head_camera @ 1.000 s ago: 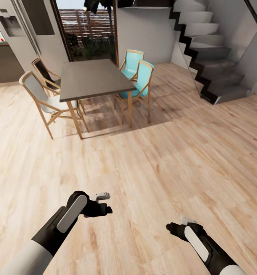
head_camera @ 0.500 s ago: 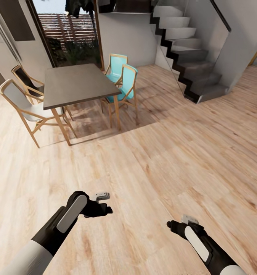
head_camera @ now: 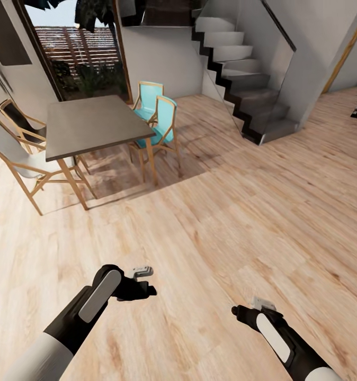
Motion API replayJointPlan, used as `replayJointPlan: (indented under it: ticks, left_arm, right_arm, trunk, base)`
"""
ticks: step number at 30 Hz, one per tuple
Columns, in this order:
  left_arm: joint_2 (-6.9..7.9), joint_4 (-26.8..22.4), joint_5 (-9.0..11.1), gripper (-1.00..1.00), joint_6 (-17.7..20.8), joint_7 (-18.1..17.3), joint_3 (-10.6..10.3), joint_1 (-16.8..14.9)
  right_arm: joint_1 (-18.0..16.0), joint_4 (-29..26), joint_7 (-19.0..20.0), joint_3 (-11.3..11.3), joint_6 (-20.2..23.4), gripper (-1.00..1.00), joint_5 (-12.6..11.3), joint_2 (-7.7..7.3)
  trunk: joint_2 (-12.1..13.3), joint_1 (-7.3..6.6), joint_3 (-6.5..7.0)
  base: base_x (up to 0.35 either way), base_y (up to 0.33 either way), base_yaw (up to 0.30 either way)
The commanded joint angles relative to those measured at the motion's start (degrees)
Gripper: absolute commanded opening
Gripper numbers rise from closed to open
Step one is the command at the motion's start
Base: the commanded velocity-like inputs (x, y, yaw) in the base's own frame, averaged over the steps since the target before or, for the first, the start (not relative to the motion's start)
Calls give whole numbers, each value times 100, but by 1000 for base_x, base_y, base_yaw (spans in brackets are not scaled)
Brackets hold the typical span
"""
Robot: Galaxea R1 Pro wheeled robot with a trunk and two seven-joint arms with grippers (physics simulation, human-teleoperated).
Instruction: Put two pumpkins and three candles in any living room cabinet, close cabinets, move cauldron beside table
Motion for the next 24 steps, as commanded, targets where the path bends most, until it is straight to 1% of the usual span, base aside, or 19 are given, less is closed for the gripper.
replayJointPlan:
  ticks: [1,9,12,16,24]
  left_arm:
    - [6,-11,55,100,2,59,-13,-6]
    - [5,1,41,100,2,68,-24,-10]
    - [2,4,40,100,2,73,-29,-10]
    - [6,-2,39,100,2,73,-30,-10]
    - [7,-14,39,100,2,68,-31,-9]
  right_arm:
    - [-4,-10,-58,32,3,100,-60,-8]
    - [1,-16,-58,33,-151,100,-58,0]
    - [26,-29,-32,-17,-193,100,-72,-10]
    - [40,-33,-12,-161,-249,100,-69,-8]
    - [47,-30,-6,-217,-270,100,-68,-10]
  trunk:
    - [-3,1,4]
    - [-3,1,48]
    - [-3,1,56]
    - [-3,1,80]
    - [-3,1,139]
  base:
    - [109,0,-123]
    - [279,0,-67]
    - [332,0,-65]
    - [336,0,-149]
    - [337,0,-185]
